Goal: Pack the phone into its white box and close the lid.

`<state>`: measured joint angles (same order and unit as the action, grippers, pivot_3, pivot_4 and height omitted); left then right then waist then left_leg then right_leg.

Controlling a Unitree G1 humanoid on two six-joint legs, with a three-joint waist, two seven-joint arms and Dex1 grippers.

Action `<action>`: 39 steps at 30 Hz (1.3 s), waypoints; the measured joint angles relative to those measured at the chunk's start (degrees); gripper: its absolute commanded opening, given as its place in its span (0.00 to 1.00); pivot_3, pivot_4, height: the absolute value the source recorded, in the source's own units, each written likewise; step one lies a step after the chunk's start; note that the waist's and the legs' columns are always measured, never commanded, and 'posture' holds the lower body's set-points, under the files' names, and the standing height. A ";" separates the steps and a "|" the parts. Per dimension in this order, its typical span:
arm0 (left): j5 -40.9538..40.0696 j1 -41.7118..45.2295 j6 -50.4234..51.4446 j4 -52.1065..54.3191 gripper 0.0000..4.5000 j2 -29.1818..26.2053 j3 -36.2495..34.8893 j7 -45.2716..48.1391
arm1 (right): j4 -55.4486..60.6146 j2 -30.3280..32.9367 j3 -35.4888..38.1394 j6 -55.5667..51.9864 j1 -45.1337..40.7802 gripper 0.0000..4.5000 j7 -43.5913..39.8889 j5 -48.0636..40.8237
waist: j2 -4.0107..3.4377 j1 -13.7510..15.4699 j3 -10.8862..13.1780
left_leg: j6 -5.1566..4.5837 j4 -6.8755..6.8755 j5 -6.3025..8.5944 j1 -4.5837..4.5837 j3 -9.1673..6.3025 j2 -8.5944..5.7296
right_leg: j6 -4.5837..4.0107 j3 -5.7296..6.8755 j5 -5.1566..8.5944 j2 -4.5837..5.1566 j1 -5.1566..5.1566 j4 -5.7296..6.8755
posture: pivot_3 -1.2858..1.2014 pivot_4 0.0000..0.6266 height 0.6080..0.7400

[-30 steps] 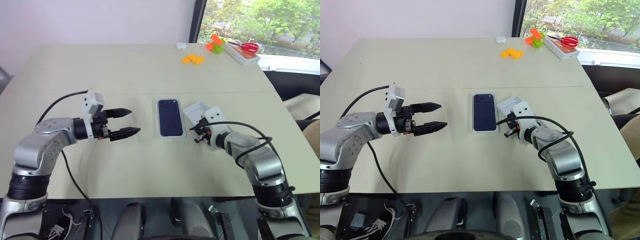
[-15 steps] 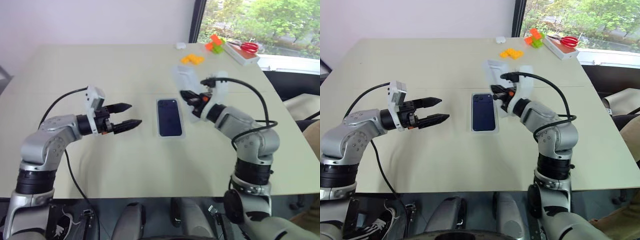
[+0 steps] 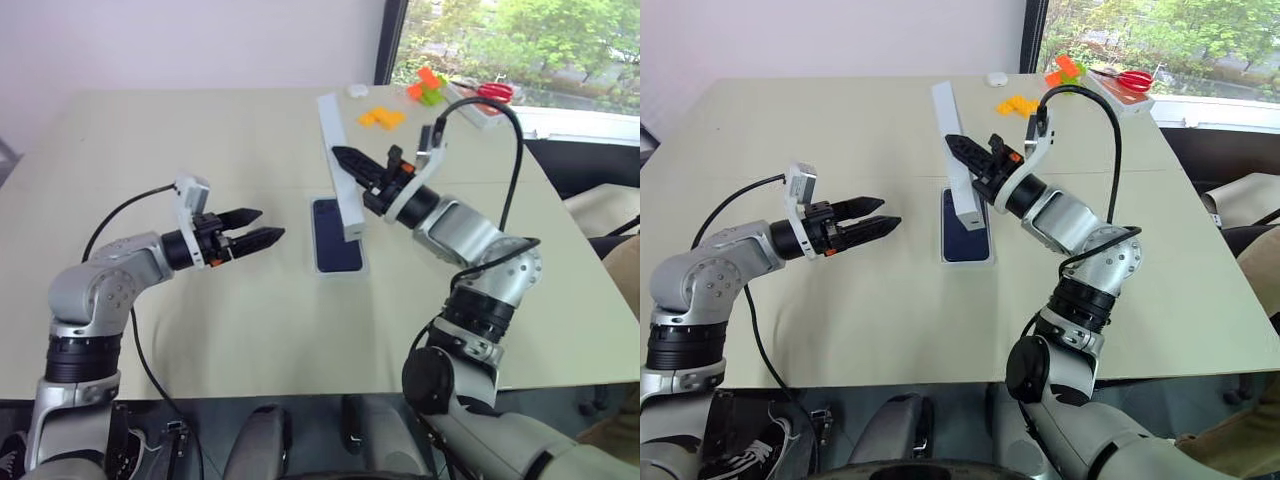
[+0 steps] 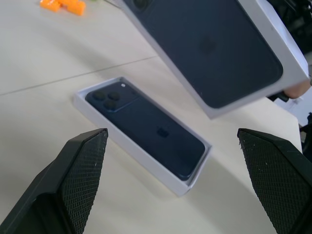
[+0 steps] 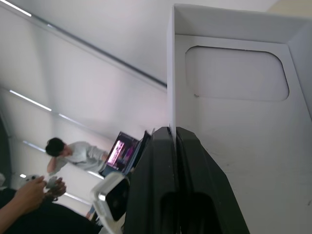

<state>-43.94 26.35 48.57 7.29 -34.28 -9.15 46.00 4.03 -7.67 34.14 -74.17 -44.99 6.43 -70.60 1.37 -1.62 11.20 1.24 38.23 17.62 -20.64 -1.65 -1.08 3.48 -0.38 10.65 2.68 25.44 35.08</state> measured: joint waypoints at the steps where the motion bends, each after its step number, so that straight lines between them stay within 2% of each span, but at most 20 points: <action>1: -0.14 -0.36 0.00 0.28 1.00 0.00 -0.24 -0.21 | -1.04 0.01 -0.82 0.39 0.85 0.02 1.56 -1.68 | 0.00 -0.24 0.00 | 0.00 0.00 0.00 0.00 0.00 0.00 | 0.00 -0.02 0.00 0.00 0.00 0.01 | 0.52 0.24 1.00; 5: -0.47 -1.68 0.03 0.72 1.00 0.00 -0.77 -1.21 | -3.12 0.07 -3.38 3.55 3.46 0.02 5.47 -7.26 | 0.00 -0.83 0.00 | 0.00 0.01 0.00 0.02 0.02 0.00 | 0.00 -0.05 0.00 -0.01 0.00 0.03 | 0.52 0.24 1.00; 12: -0.46 -1.69 -0.21 1.93 1.00 0.73 -0.75 -2.16 | -4.82 0.15 -8.74 9.98 5.62 0.02 7.15 -11.79 | 0.00 -0.92 0.00 | 0.00 0.01 0.00 0.03 0.02 0.02 | 0.03 -0.05 0.01 -0.06 0.00 0.03 | 0.52 0.24 1.00; 19: -0.43 -1.97 -0.24 2.74 1.00 2.54 -0.42 -3.35 | -8.67 0.15 -12.05 16.24 10.58 0.02 6.18 -10.55 | 0.00 -0.90 0.00 | 0.00 0.01 0.00 0.01 0.04 0.00 | 0.04 -0.07 0.02 -0.04 0.00 -0.01 | 0.52 0.24 1.00; 39: -0.38 -3.15 -0.34 4.24 1.00 3.53 0.05 -4.96 | -11.70 0.08 -16.64 26.76 10.54 0.02 3.46 -11.22 | -0.01 -0.90 0.00 | 0.00 0.00 0.00 0.03 0.04 0.04 | 0.06 -0.10 0.03 -0.09 0.00 -0.01 | 0.52 0.24 1.00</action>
<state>-44.31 23.21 48.23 11.53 -30.75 -9.11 41.04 -7.67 -7.59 17.49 -47.41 -34.45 9.89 -81.82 1.37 -2.52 11.20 1.23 38.23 17.62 -20.61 -1.61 -1.04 3.53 -0.48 10.68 2.59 25.44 35.07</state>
